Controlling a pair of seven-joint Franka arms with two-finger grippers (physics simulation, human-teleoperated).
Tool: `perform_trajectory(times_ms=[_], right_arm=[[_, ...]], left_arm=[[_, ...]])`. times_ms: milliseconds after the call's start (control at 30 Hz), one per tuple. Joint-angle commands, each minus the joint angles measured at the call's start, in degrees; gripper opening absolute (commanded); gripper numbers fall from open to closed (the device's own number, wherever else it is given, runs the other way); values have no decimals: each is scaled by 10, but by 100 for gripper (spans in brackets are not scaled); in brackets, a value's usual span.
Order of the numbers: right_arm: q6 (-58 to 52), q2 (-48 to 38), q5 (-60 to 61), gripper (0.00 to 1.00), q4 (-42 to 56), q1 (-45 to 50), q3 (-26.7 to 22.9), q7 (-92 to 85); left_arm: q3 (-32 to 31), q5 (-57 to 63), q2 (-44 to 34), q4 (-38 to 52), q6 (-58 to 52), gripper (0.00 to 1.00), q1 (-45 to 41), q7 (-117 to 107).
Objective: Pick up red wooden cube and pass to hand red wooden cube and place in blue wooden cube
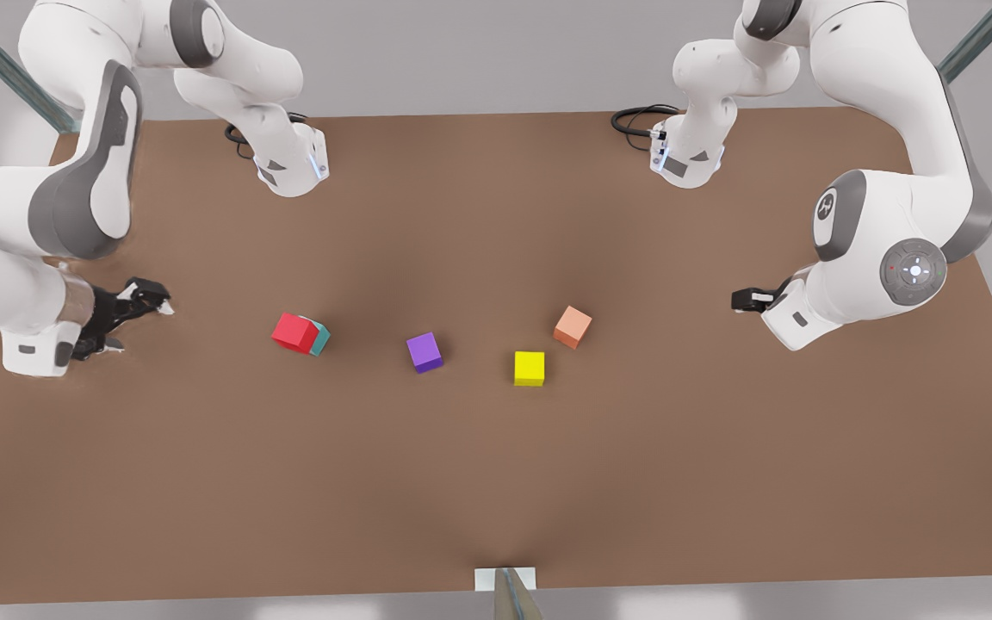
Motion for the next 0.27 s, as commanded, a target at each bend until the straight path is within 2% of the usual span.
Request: perform_trajectory(times_ms=[0, 133, 233], right_arm=[[-137, -37, -44, 100, -5, -21, 33, 481], [-84, -97, -41, 100, -83, -44, 50, 475], [-71, -100, -41, 100, -90, -44, 50, 475]], left_arm=[[0, 1, -1, 0, 0, 100, 0, -2], [-1, 1, -1, 0, 0, 100, 1, -2], [0, 1, -1, 0, 0, 100, 1, -2]])
